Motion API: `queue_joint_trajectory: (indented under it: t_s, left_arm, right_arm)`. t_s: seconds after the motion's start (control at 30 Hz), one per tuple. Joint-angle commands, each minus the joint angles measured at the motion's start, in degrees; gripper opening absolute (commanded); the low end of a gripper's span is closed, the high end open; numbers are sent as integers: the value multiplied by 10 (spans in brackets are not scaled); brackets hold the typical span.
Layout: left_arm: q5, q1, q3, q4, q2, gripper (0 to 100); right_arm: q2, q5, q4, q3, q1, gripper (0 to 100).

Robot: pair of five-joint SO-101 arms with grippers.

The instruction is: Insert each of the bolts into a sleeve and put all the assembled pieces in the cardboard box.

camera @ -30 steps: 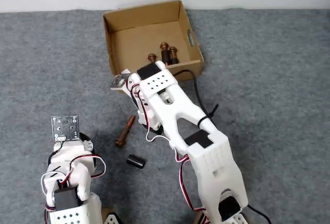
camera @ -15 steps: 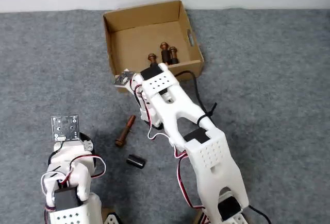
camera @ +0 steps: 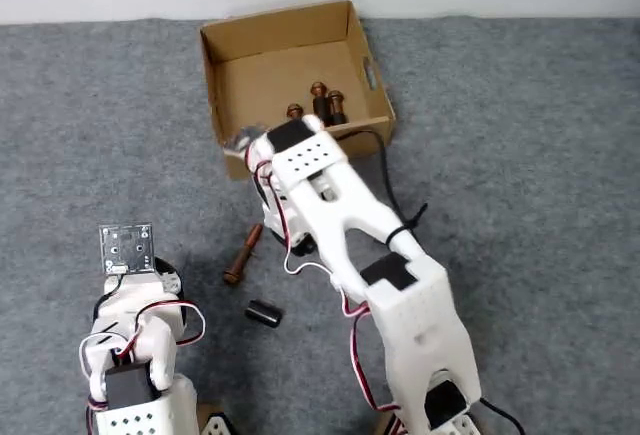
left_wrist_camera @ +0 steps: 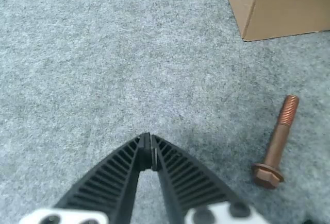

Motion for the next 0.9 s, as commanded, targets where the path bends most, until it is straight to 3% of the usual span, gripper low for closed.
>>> queue_joint_trajectory:
  t_s: [0.0, 0.17, 0.37, 0.7, 0.87]
  left_arm:
    - [-5, -2, -3, 2, -3, 5]
    - [-5, 13, -3, 4, -3, 6]
    - [-4, 47, -3, 4, -3, 6]
    - [-8, 52, -19, -40, -4, 8]
    - [-28, 52, -60, 13, -3, 8]
  right_arm:
    - [-104, -64, 36, -11, 9, 9]
    - [-226, -114, 36, 26, 47, 9]
    - [-403, -124, 36, 202, 115, 9]
    - [-646, -299, 22, 446, 299, 9]
    - [-735, -308, -26, 536, 389, 9]
